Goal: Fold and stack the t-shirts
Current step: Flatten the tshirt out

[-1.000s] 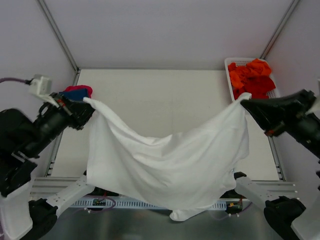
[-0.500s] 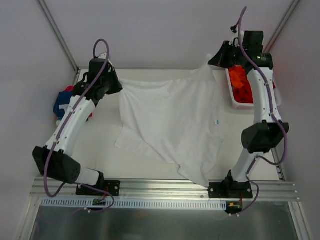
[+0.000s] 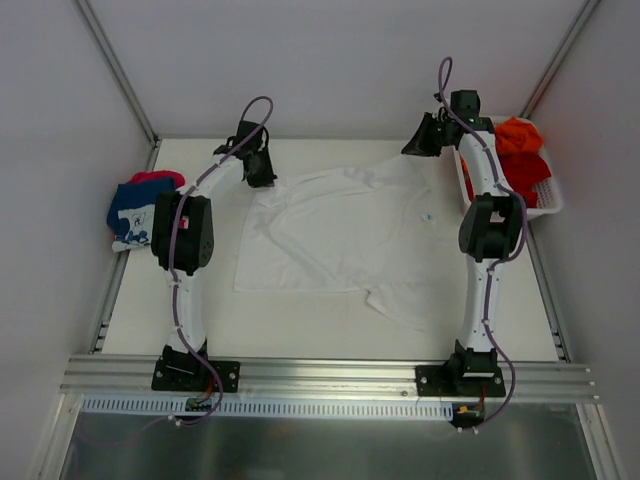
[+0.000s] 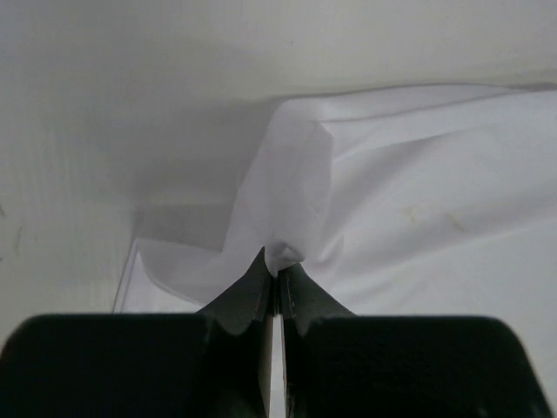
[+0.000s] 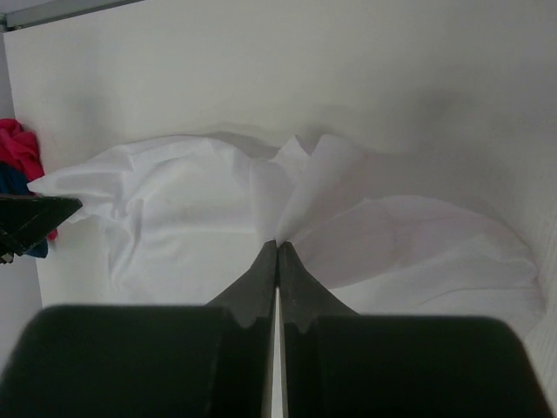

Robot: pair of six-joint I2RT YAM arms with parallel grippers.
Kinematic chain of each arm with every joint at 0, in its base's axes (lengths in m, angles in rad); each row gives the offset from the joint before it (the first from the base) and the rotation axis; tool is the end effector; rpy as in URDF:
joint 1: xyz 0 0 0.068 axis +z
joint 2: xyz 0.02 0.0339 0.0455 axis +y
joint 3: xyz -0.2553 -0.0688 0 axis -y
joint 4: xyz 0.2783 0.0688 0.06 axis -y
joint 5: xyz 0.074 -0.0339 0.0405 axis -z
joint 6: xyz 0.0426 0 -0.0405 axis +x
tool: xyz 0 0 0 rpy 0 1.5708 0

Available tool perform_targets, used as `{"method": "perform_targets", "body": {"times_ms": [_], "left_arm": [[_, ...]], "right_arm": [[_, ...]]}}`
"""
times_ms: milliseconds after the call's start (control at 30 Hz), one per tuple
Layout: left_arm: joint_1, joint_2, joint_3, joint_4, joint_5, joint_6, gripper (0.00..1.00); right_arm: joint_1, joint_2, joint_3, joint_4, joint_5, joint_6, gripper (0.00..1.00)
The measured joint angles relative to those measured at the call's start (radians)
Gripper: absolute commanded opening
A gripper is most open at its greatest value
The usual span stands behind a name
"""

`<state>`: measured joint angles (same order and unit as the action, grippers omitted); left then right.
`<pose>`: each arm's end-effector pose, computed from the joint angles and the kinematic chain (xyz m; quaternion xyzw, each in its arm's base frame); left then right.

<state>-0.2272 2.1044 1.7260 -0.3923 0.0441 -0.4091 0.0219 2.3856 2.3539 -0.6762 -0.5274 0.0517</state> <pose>0.5006 -0.1177 0.2051 -0.0751 0.9178 -0.1411 0.3635 0.5694 0.0339 0.2677 -0.0959 0.8785 0.2515 0.3947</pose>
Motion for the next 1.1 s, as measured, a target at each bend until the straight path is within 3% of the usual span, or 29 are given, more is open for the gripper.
{"method": "perform_targets", "body": {"times_ms": [200,300,333,367,400,467,533,567,600,667,767,800,967,1067,1100], "left_arm": [[0.0,0.129,0.095,0.013,-0.009,-0.001,0.0],[0.0,0.137,0.117,0.013,-0.052,0.001,0.0],[0.0,0.137,0.126,0.014,-0.064,0.002,0.0],[0.0,0.137,0.134,0.014,-0.078,0.002,0.0],[0.0,0.137,0.141,0.02,-0.093,0.003,0.05],[0.0,0.135,0.146,0.032,-0.127,0.013,0.37],[0.0,0.126,0.135,0.05,-0.163,0.018,0.62],[0.0,0.111,0.113,0.069,-0.177,0.022,0.76],[0.0,0.091,0.083,0.085,-0.188,0.023,0.83],[0.0,0.02,-0.008,0.135,-0.203,0.032,0.99],[0.0,-0.085,-0.099,0.186,-0.212,0.031,0.99],[-0.002,-0.121,-0.123,0.206,-0.212,0.032,0.99],[-0.043,-0.296,-0.272,0.28,-0.246,0.019,0.99],[-0.1,-0.375,-0.359,0.278,-0.255,-0.006,0.9],[-0.119,-0.391,-0.379,0.275,-0.249,-0.021,0.85]], "right_arm": [[0.0,0.041,0.004,0.012,0.031,-0.002,0.02],[0.0,0.05,0.004,0.021,0.051,-0.01,0.12],[0.0,0.053,0.006,0.025,0.057,-0.014,0.46],[0.0,0.057,0.013,0.028,0.063,-0.011,0.63],[0.0,0.061,0.018,0.032,0.071,-0.015,0.69],[0.0,0.062,0.021,0.043,0.085,-0.029,0.72],[0.0,0.055,0.013,0.061,0.095,-0.046,0.73],[0.0,0.044,-0.01,0.084,0.099,-0.055,0.88],[0.0,0.021,-0.05,0.104,0.103,-0.062,0.89],[0.003,-0.03,-0.122,0.114,0.11,-0.084,0.9],[0.007,-0.089,-0.153,0.114,0.111,-0.095,0.87],[0.01,-0.114,-0.166,0.116,0.109,-0.098,0.81],[0.042,-0.294,-0.313,0.126,0.109,-0.122,0.69],[0.085,-0.406,-0.443,0.117,0.161,-0.149,0.45],[0.101,-0.432,-0.478,0.11,0.183,-0.156,0.19]]}}
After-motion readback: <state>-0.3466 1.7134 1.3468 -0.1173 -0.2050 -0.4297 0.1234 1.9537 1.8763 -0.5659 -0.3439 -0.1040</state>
